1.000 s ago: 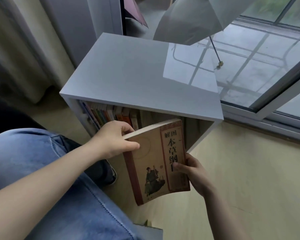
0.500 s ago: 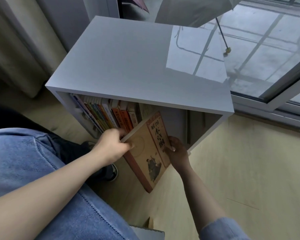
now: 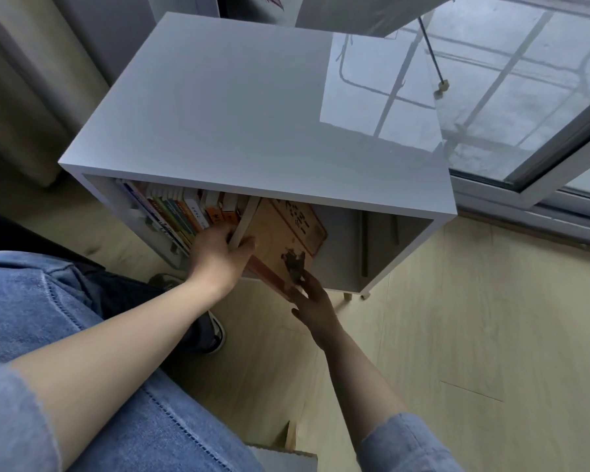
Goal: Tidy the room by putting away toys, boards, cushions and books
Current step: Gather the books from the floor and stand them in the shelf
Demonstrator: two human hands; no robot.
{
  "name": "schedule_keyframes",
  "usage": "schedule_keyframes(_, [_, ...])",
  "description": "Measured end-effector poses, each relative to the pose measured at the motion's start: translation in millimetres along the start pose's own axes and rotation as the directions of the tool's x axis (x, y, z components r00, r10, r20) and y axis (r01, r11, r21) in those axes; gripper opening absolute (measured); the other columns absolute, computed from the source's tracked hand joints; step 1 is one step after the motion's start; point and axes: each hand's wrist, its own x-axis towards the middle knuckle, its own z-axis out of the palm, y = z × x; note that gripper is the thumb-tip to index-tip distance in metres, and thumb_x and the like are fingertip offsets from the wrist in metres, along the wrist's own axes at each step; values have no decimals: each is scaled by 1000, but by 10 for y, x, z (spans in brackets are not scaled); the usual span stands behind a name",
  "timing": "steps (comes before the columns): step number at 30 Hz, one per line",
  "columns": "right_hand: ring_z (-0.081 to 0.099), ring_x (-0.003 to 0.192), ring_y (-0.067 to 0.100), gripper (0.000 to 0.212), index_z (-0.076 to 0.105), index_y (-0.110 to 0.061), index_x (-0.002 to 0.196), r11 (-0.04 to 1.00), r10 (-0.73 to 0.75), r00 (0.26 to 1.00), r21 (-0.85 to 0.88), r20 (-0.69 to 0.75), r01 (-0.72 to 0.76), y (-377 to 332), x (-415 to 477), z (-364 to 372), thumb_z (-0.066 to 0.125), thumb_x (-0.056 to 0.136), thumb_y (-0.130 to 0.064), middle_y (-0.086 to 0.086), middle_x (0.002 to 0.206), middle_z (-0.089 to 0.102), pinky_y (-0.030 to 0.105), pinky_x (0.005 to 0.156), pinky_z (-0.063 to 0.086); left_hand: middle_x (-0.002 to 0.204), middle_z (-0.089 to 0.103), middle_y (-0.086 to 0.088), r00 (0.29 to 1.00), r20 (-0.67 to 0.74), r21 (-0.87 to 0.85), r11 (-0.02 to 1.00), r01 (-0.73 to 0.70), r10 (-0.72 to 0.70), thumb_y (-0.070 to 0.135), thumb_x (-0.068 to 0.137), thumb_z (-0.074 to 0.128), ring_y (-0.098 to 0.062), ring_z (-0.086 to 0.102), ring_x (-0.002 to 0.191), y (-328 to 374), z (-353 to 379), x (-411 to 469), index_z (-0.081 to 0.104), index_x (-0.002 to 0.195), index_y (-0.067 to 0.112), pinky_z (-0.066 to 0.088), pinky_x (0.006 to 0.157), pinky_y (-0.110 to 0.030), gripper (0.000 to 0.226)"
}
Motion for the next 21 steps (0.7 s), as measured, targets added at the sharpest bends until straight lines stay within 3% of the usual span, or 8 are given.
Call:
schedule_keyframes(2, [53,111,6,37,50,-45,119,999,2,999,-38,43,0,31,19,62,64,91,-24,-27,111,54,36,100,45,79,63,-3,1000,-8,27,1000,-9,10,23,89,63,-16,56,71,-31,18,57,65,87,8,35,50,-17,15])
schedule_keyframes(4, [55,115,14,47,50,-38,130,998,18,999,-60,41,-16,83,34,139,66,88,-24,-17,116,58,38,99,45,82,64,-5,999,-8,43,999,-34,34,23,89,64,-18,57,74,-49,35,91,66,89,6,35,53,-17,17])
schedule_keyframes(9, [58,112,22,57,43,-29,140,993,110,994,46,21,-111,205,58,296,66,88,-20,-10,111,58,45,99,47,83,63,-3,998,2,61,996,-64,64,21,88,66,-17,56,76,-132,69,105,64,88,6,34,52,-13,15])
schedule_keyframes(12, [57,111,19,60,43,-22,142,998,49,998,40,-30,-48,238,98,334,66,87,-13,-5,118,59,26,87,52,84,62,0,997,24,61,996,-69,68,20,87,67,-14,56,76,-187,84,117,64,89,7,33,52,-10,13])
schedule_keyframes(15, [56,102,14,60,44,-16,143,997,38,994,76,-104,-30,226,128,370,65,87,-6,-1,113,59,7,67,44,93,69,-1,994,97,-12,998,-54,55,20,87,66,-15,63,83,-234,80,149,66,92,8,49,68,-21,13])
schedule_keyframes(17, [56,94,9,60,44,-16,142,995,30,990,97,-134,-17,226,165,390,63,87,-4,-4,106,60,6,65,43,94,69,1,990,134,-113,993,-18,33,17,89,64,-6,64,82,-250,48,172,67,95,10,50,70,-14,10])
schedule_keyframes(19, [58,93,10,57,48,-17,140,994,24,986,110,-167,-6,228,203,407,63,86,-3,-4,101,61,9,68,44,89,68,7,985,169,-197,980,17,17,13,89,63,9,62,71,-252,25,191,66,98,10,44,60,-2,10])
schedule_keyframes(21, [59,93,11,55,51,-18,138,993,27,981,120,-192,-3,215,247,437,62,86,-3,4,106,63,13,71,45,87,68,9,985,175,-233,972,25,16,12,89,64,8,63,68,-260,27,217,68,99,8,45,60,-2,12])
